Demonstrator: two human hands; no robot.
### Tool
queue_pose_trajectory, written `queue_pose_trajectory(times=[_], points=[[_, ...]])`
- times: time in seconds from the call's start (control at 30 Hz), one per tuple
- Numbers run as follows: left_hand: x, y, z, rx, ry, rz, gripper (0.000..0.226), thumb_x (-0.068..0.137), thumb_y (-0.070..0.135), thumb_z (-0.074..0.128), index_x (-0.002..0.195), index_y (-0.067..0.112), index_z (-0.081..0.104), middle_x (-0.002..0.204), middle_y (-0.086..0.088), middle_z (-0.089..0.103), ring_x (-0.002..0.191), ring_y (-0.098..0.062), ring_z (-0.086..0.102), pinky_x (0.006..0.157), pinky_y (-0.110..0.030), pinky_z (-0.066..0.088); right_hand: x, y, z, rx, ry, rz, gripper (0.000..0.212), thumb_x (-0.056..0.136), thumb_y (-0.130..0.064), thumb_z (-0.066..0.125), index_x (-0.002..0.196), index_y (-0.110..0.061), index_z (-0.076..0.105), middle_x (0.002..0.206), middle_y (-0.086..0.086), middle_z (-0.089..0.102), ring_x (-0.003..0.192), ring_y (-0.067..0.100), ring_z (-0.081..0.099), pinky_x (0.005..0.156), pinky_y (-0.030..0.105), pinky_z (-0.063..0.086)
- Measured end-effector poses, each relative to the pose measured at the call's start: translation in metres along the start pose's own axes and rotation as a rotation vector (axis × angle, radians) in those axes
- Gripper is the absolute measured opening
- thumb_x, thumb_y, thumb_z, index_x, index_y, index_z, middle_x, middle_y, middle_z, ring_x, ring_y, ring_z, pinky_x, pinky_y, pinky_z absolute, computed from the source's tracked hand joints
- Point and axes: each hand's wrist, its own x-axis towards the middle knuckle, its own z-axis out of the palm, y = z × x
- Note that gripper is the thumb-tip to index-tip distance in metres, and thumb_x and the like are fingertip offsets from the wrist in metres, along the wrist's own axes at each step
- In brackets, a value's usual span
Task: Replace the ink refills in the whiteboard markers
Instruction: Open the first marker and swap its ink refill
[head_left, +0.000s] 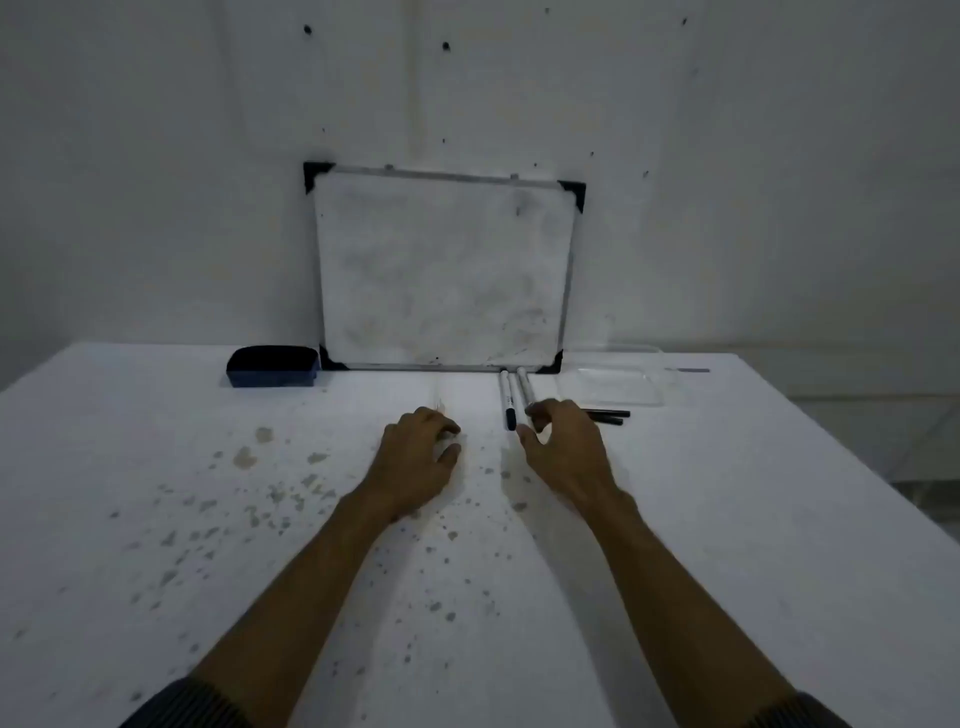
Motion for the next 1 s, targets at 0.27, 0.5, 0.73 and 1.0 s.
queue_pose_trajectory(times=[0.27, 0.5, 0.73, 1.0], points=[[0.011, -0.014, 0.015, 0.112, 0.098, 0.087, 0.027, 0.1, 0.034, 0.059, 0.122, 0.021, 0.068, 0.123, 0.001, 0.065, 0.114, -0.021, 0.057, 0.1, -0.04, 0.04, 0.043, -0.015, 0.047, -0.439, 0.129, -0.004, 0.02, 0.081, -0.024, 0.074, 0.086, -0.006, 0.067, 0.078, 0.014, 0.069, 0.073, 0.033, 0.064, 0.067, 0.036, 0.042], [0.008, -0.003, 0.002, -0.333, 0.132, -0.155, 0.032, 0.104, 0.034, 0.059, 0.134, 0.021, 0.063, 0.126, 0.007, 0.067, 0.114, -0.008, 0.061, 0.102, -0.026, 0.048, 0.021, -0.038, 0.027, -0.01, 0.048, 0.304, 0.028, 0.092, -0.036, 0.067, 0.109, -0.015, 0.074, 0.096, 0.003, 0.078, 0.092, 0.023, 0.073, 0.081, 0.035, 0.057], [-0.011, 0.036, -0.013, -0.99, 0.027, -0.236, 0.037, 0.108, 0.042, 0.049, 0.124, 0.017, 0.069, 0.121, -0.002, 0.078, 0.109, -0.01, 0.074, 0.094, -0.021, 0.058, -0.053, -0.068, 0.004, 0.409, -0.044, 0.283, 0.026, 0.092, -0.038, 0.071, 0.11, -0.021, 0.077, 0.099, -0.009, 0.078, 0.085, -0.001, 0.068, 0.074, 0.014, 0.051], [-0.02, 0.033, -0.035, -0.805, 0.047, -0.186, 0.032, 0.109, 0.03, 0.05, 0.134, 0.017, 0.065, 0.093, -0.005, 0.062, 0.073, -0.015, 0.063, 0.066, -0.024, 0.056, -0.058, -0.079, -0.01, 0.382, -0.119, 0.168, 0.026, 0.101, -0.047, 0.052, 0.107, -0.026, 0.066, 0.075, -0.011, 0.078, 0.063, -0.004, 0.068, 0.058, 0.015, 0.05]])
